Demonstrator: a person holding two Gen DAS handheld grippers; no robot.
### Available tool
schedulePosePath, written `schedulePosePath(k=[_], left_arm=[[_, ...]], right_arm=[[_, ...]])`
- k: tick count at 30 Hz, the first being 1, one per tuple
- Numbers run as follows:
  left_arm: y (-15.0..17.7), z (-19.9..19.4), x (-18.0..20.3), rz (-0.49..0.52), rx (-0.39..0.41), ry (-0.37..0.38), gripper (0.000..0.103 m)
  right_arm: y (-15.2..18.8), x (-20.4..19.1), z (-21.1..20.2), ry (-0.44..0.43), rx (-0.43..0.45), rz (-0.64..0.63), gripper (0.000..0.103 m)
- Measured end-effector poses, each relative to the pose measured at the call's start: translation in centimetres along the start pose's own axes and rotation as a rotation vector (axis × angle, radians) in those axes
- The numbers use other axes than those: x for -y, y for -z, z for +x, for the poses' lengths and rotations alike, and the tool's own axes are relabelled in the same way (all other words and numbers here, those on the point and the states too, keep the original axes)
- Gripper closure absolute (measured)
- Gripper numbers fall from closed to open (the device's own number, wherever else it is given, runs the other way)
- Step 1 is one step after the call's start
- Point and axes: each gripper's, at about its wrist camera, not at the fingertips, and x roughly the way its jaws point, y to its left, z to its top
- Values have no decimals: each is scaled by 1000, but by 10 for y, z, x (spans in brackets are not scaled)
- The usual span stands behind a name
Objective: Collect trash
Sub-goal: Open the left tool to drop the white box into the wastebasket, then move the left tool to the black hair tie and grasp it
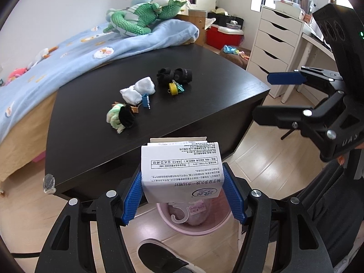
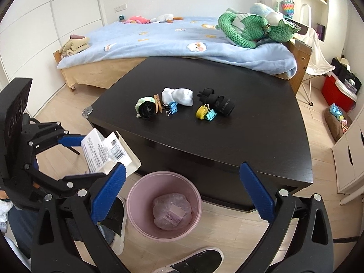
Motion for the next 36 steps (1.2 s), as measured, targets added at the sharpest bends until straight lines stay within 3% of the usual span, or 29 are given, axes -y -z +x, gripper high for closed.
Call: schedulePosePath(k=[5,6,7,8,16,36], left_arm=[[0,4,8,14,-11,30,37],[0,4,8,14,-11,36,31],[-1,4,9,12,-5,40,18],[-1,3,10,11,6,50,14],[-3,4,3,-27,12,23,8],[-20,-7,-41,-135,49,-52,8]], right_arm=[[0,8,-6,11,13,16,5],[0,10,-6,11,14,19,5],[0,11,-7,13,16,23,5],[1,12,-7,13,17,25,5],[3,11,-4,9,17,30,4],[-7,7,2,0,13,8,3]])
